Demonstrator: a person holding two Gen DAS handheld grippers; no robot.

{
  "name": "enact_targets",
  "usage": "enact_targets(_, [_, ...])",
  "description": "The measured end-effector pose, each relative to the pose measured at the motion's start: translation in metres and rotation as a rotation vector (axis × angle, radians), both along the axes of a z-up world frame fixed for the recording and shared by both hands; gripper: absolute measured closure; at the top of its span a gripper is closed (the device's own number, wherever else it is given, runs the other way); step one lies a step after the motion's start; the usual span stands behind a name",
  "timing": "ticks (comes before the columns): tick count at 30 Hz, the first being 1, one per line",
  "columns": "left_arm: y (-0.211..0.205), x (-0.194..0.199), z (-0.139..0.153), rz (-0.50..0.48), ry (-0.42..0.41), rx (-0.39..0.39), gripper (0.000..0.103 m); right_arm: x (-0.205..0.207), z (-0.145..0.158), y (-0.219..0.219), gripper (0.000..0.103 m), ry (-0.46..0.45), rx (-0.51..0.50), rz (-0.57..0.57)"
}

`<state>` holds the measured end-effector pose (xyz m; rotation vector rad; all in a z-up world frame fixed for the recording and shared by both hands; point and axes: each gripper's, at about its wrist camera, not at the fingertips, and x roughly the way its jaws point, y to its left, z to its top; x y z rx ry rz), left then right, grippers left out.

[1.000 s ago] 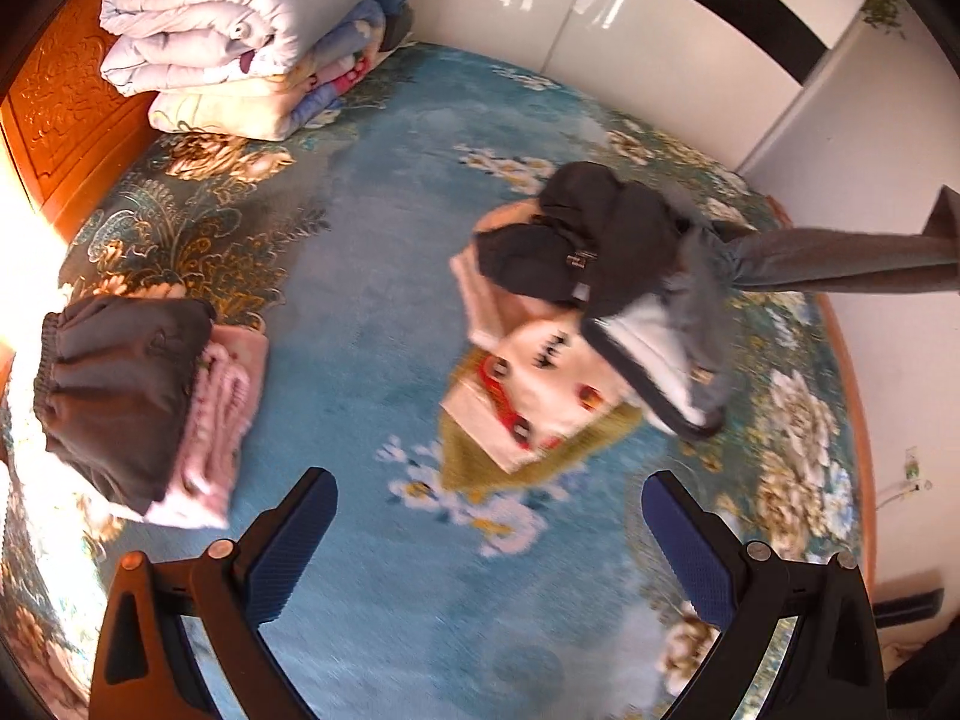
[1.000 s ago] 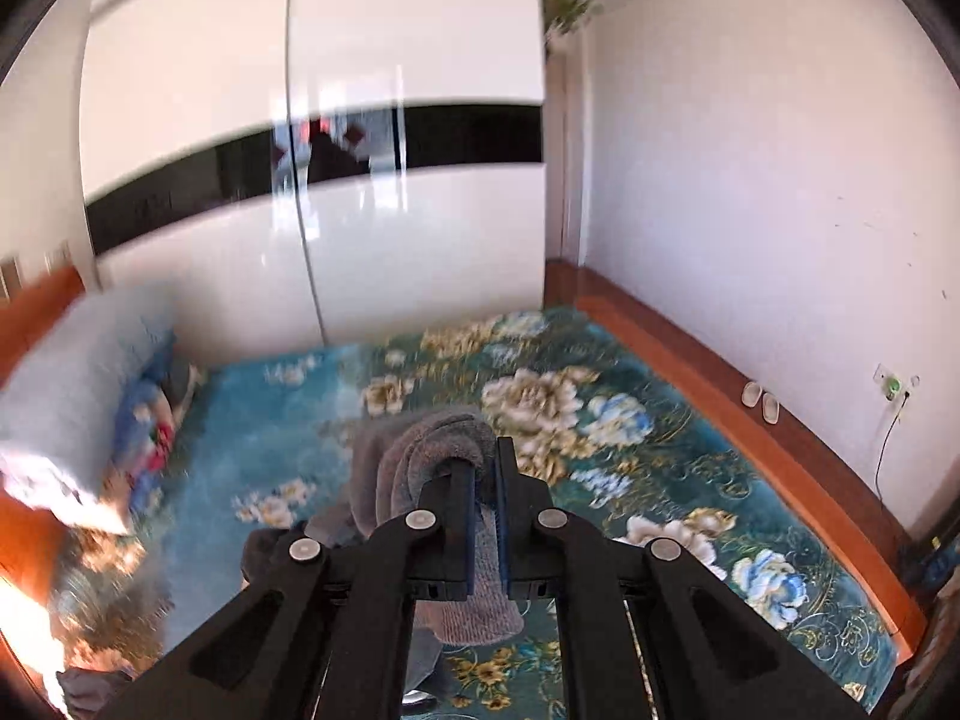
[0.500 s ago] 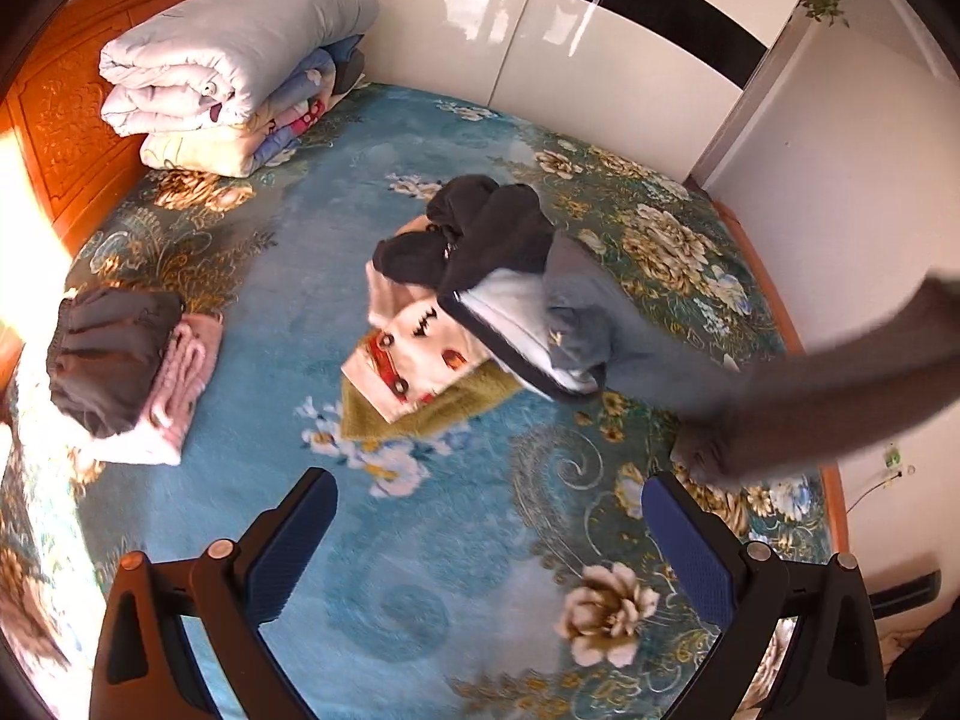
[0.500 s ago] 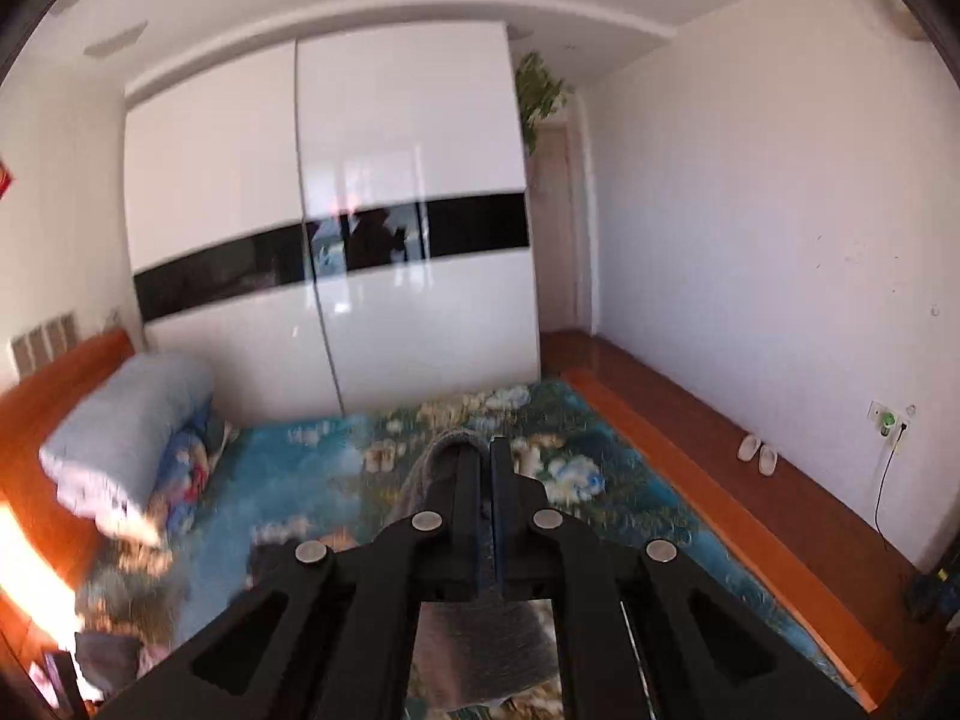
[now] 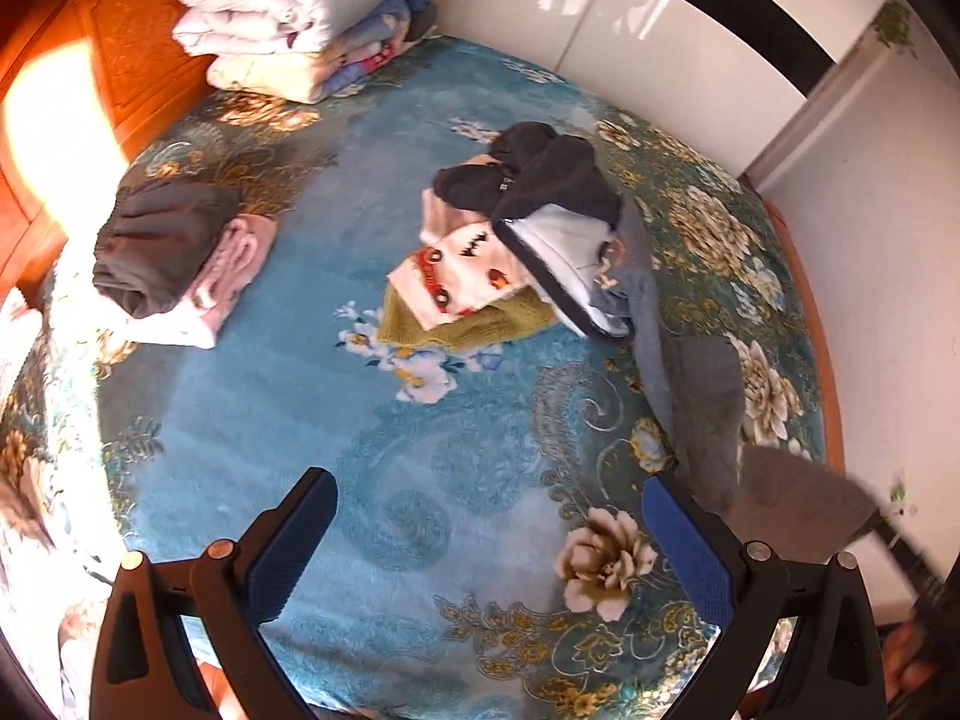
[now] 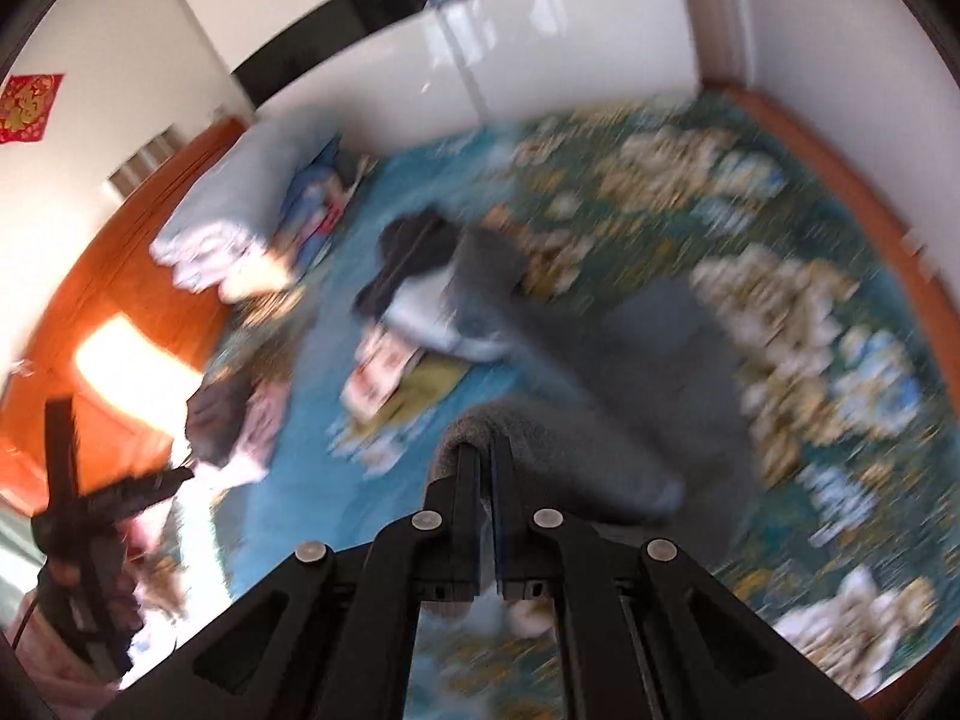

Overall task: Fold clothes
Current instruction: 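Pull the grey garment away from the pile and lay it on the blanket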

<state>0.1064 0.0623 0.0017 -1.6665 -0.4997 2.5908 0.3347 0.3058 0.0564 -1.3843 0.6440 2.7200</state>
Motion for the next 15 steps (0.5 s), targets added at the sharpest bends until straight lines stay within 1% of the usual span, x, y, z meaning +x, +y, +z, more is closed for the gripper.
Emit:
enact_targets(5, [-0.032,-0.009,-0.001,0.01,-0.001,0.017,0.0,-0.007,-0.024,-0.042,0.1,-0.065,-0.015,0.066])
enact_targets(6, [-0.039,-0.011,-0.002,0.008,0.001,0.022,0.0,-0.012,-0.028,-0.052,0.1,-0.076,-0.014,0.07])
enact_targets(7, [-0.047,-0.014,-0.002,0.003,0.001,0.024,0.0,-0.015,-0.03,-0.061,0.1,-0.086,-0.012,0.036])
enact_targets(8, [-0.055,-0.017,-0.003,-0.001,0.002,0.026,0.0,-0.021,-0.032,-0.07,0.1,-0.097,-0.012,0.033])
enact_targets(13, [-0.111,-0.033,-0.003,-0.012,0.014,0.032,0.0,-0.062,-0.036,-0.144,0.1,-0.122,0.011,0.123])
enact_targets(15, [-0.14,-0.034,-0.005,-0.01,0.016,0.034,0.0,-0.086,-0.038,-0.18,0.1,-0.135,0.015,0.168])
